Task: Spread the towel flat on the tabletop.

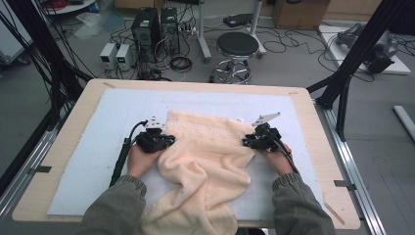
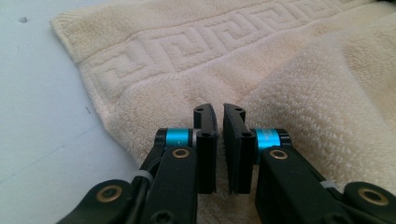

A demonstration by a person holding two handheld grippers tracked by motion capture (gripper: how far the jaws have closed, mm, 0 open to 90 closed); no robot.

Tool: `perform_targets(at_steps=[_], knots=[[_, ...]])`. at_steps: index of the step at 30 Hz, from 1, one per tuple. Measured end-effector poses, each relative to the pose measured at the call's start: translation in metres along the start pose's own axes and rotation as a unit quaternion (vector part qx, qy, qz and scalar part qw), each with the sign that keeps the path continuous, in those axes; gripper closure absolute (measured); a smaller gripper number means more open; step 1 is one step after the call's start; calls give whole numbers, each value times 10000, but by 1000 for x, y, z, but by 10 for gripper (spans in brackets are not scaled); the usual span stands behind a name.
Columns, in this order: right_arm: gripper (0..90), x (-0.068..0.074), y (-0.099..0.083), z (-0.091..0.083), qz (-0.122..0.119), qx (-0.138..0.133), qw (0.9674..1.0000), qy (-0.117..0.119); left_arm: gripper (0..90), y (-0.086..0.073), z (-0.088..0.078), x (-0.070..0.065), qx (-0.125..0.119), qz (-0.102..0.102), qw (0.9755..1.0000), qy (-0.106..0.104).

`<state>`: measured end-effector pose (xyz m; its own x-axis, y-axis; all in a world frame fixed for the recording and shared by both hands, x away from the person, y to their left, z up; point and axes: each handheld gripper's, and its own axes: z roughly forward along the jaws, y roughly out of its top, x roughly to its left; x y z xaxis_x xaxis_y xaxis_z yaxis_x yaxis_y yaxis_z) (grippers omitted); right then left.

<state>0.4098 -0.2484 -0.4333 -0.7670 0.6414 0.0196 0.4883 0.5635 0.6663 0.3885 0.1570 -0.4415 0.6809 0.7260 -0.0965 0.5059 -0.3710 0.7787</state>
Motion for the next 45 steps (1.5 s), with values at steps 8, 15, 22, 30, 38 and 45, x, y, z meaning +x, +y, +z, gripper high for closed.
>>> perform_targets(at_steps=[8,15,22,30,38,45], knots=[[855,26,14,5,-511,14,9980,368,852,-15,-40,1,420,242,9988,-51],[705,34,24,4,-459,-209,9971,562,759,-23,-67,16,-371,21,9993,89],[537,21,21,19,-98,65,9993,355,582,-18,-35,24,6,43,9989,465],[784,29,24,20,-318,107,9988,348,804,-19,-30,18,239,-137,9976,632],[868,35,37,7,-793,11,9960,408,869,-7,-38,23,-62,-217,9957,899],[656,-17,123,-20,-504,-767,9924,-816,814,81,-40,50,-873,-306,9810,1707]])
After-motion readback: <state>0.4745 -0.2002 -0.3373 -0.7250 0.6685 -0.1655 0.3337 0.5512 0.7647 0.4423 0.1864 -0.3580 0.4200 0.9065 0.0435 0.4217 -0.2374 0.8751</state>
